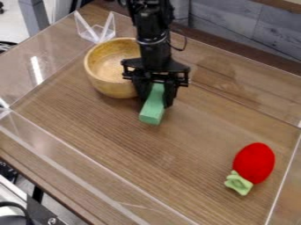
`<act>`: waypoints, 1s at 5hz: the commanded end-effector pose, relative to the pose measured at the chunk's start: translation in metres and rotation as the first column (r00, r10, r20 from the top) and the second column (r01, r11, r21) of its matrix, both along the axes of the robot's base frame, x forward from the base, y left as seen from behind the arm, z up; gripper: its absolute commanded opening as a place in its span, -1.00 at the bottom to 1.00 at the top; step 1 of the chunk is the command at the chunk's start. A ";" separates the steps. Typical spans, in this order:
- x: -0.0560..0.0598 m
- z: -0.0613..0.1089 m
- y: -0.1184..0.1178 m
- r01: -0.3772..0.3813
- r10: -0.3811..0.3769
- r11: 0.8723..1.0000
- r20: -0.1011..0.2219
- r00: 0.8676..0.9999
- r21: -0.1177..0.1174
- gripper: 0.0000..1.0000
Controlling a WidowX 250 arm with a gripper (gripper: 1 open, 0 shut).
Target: Put the green stick in the brown bowl
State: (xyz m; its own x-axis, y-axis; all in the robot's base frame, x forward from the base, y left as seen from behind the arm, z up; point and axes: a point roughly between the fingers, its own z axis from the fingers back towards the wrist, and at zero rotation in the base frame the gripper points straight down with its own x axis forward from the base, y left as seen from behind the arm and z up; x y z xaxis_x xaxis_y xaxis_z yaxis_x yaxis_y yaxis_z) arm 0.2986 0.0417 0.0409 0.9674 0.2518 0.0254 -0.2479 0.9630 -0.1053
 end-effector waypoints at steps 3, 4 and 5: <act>-0.012 -0.011 0.009 -0.086 0.085 0.996 0.029 0.996 0.018 -1.00; -0.020 -0.014 0.012 -0.085 0.084 0.996 0.023 0.996 0.021 -1.00; -0.023 -0.015 0.012 -0.089 0.088 0.996 0.016 0.996 0.022 -1.00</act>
State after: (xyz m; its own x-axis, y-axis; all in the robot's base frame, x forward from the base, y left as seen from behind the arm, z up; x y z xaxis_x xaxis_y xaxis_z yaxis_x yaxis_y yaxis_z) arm 0.2759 0.0467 0.0198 0.9444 0.3279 0.0256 -0.3244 0.9414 -0.0923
